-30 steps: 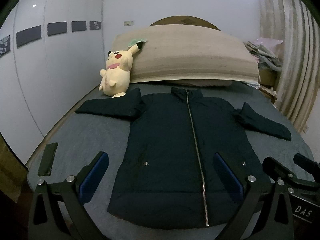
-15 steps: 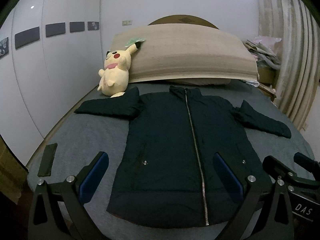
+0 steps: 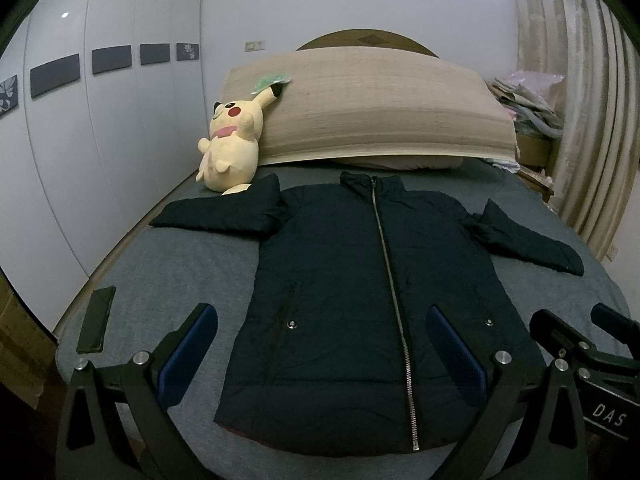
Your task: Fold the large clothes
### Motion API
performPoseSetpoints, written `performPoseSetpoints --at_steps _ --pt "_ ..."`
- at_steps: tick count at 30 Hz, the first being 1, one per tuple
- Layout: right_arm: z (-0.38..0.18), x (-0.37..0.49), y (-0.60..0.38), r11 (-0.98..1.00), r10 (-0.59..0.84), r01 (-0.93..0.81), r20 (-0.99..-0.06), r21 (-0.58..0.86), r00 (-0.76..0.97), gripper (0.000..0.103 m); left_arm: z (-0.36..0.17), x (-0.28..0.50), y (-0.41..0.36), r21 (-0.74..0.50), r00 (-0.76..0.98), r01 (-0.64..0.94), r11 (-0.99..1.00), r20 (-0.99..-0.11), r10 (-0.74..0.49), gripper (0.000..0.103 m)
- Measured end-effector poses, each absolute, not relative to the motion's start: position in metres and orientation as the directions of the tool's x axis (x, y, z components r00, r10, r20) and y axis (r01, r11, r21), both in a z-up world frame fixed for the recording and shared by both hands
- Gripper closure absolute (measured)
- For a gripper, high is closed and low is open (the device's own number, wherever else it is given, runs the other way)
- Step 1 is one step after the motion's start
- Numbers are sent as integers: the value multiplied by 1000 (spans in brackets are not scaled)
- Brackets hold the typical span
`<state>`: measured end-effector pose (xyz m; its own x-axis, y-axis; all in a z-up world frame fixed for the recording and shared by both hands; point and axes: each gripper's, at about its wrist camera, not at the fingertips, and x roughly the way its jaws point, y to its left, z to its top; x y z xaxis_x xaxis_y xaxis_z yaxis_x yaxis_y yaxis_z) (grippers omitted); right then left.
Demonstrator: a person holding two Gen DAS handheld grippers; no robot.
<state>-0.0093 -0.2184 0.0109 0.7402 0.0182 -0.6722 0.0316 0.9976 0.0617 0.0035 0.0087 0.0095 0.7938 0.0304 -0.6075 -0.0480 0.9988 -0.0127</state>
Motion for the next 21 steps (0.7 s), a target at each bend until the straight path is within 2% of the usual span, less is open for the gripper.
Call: performPoseSetpoints --at_steps 21 --pt "-7 2 -220 998 0 42 -703 42 711 0 -6 18 7 2 769 -52 999 -638 41 0"
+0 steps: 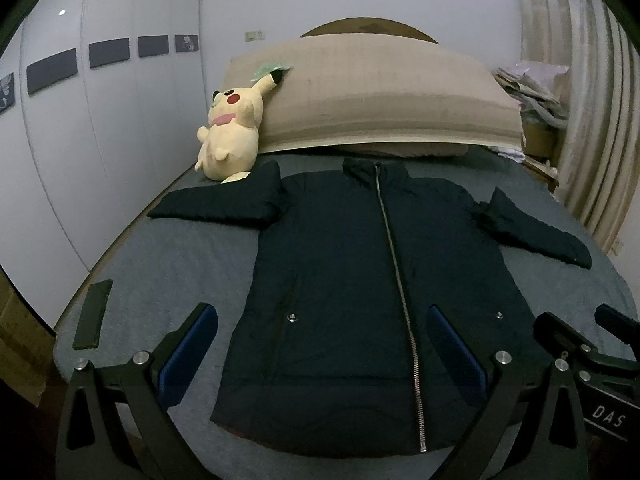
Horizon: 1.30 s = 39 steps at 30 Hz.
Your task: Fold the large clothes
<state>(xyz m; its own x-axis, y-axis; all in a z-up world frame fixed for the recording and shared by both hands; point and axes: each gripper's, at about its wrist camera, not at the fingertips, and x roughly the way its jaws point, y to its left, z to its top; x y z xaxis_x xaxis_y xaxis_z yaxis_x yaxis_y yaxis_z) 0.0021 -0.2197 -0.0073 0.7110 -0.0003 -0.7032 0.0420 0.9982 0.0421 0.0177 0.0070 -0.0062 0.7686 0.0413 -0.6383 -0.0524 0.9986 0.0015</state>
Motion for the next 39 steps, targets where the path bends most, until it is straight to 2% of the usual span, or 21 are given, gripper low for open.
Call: performPoseSetpoints --at_steps 14,20,23,26,30,33,35,38,39 --pt "-23 18 -225 998 9 39 -725 49 688 0 -24 39 8 2 742 -47 999 -669 36 0" --pt "-38 34 -268 992 34 68 -729 109 684 0 -46 60 30 12 716 -87 996 -695 70 0" --pt "-48 47 -315 972 84 105 -728 210 681 0 -67 79 55 28 681 -116 993 -725 100 0" --pt "-61 60 -390 901 144 199 -697 386 702 0 -89 100 85 53 643 -166 985 -751 149 0" --pt "-88 81 -500 707 198 355 -653 612 731 0 -108 123 122 82 604 -245 966 -766 218 0" --pt "-109 98 -571 554 177 429 -605 713 777 1 -117 141 151 85 591 -317 945 -761 267 0" --pt "-126 116 -614 461 157 467 -587 755 794 3 -122 150 163 90 584 -345 934 -759 289 0" --pt "-149 143 -658 366 130 510 -585 778 800 14 -127 166 176 93 579 -374 923 -753 311 0" --pt "-156 150 -667 347 125 520 -588 780 799 21 -127 170 178 91 582 -378 921 -750 314 0"
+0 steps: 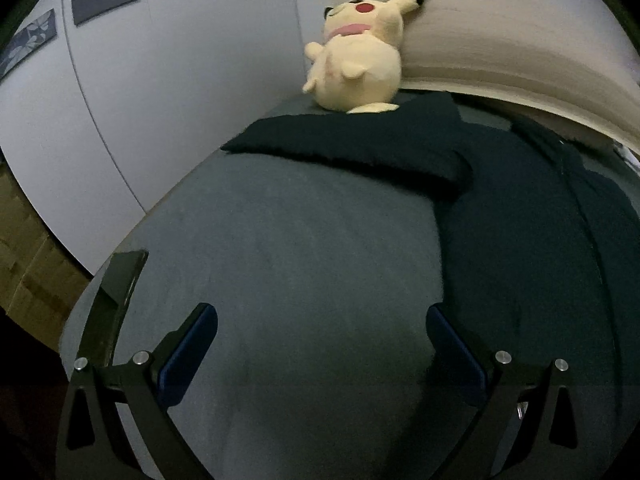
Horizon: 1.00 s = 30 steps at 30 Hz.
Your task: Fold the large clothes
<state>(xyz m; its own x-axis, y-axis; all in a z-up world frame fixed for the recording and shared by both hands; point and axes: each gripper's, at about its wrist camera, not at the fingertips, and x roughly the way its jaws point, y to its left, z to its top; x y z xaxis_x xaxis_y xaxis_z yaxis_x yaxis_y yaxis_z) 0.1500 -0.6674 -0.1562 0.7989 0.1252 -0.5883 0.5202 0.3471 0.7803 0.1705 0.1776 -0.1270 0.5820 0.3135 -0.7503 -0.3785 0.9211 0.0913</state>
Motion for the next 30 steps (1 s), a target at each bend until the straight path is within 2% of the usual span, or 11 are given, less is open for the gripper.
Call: performPoseSetpoints --at_steps 8,9,11,12,14,18,21,26,30 --pt "-186 221 -709 329 58 616 -666 716 744 25 -153 208 195 65 566 -425 903 -759 321 0" --pt "-186 225 -706 334 47 624 -674 706 737 30 -159 211 197 76 556 -430 900 -763 330 0" --pt "-187 241 -708 370 15 674 -730 639 683 56 -171 217 200 81 535 -429 900 -780 325 0" --pt "-186 244 -708 391 1 698 -759 600 651 77 -182 220 201 83 514 -423 903 -798 314 0" --pt "-176 258 -708 440 -26 715 -788 543 615 87 -193 219 205 55 510 -420 906 -811 286 0" --pt "-105 286 -673 617 -156 652 -744 440 650 92 -194 213 213 -15 539 -423 906 -808 239 0" --pt "-44 313 -620 734 -150 536 -671 416 726 92 -194 209 215 -33 554 -422 906 -801 229 0" --pt "36 356 -485 893 -21 267 -558 362 829 92 -197 208 214 -44 567 -420 906 -792 225 0" --pt "51 382 -375 945 114 78 -544 317 832 92 -198 208 215 -49 575 -420 906 -787 224 0"
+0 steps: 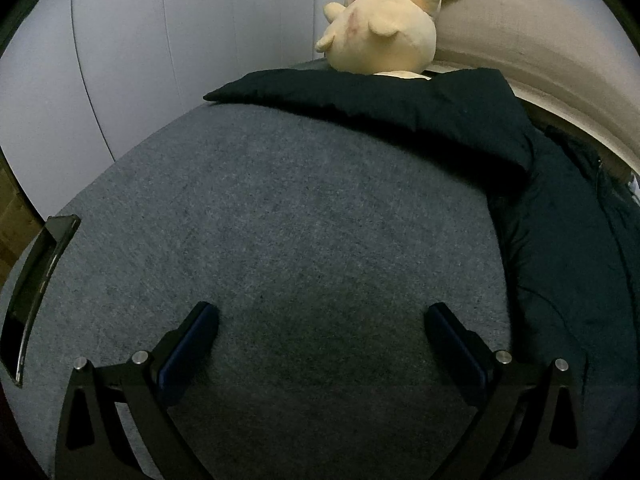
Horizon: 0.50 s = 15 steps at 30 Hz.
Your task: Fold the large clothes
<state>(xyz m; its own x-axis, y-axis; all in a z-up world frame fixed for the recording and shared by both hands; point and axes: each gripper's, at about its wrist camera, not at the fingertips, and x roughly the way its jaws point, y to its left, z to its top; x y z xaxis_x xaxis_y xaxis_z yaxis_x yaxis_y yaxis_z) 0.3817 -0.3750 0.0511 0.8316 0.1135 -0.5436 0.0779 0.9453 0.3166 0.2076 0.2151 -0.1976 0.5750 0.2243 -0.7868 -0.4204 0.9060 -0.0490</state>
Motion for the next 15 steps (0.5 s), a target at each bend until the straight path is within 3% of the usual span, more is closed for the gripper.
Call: performPoseSetpoints --at_steps 3,5,6,7,8,12,15 --pt "27 394 -296 959 181 -10 -583 284 792 91 -198 205 215 -50 579 -421 906 -784 225 0" --pt "-6 409 -253 961 222 -53 -641 272 735 80 -197 205 214 -47 577 -422 906 -784 229 0" --pt "-22 412 -236 963 227 -62 -664 263 712 55 -197 205 214 -44 576 -422 906 -784 230 0" --pt "-39 416 -222 966 228 -70 -690 250 687 25 -197 205 214 -43 576 -422 906 -784 231 0" --pt "-62 421 -205 967 237 -84 -720 241 653 17 -197 205 214 -44 576 -422 906 -784 231 0" --pt "-113 415 -170 967 254 -122 -797 224 548 14 -197 206 214 -44 573 -422 906 -787 229 0" --pt "-108 391 -175 952 306 -165 -772 258 557 14 -194 209 216 -43 563 -415 909 -796 219 0"
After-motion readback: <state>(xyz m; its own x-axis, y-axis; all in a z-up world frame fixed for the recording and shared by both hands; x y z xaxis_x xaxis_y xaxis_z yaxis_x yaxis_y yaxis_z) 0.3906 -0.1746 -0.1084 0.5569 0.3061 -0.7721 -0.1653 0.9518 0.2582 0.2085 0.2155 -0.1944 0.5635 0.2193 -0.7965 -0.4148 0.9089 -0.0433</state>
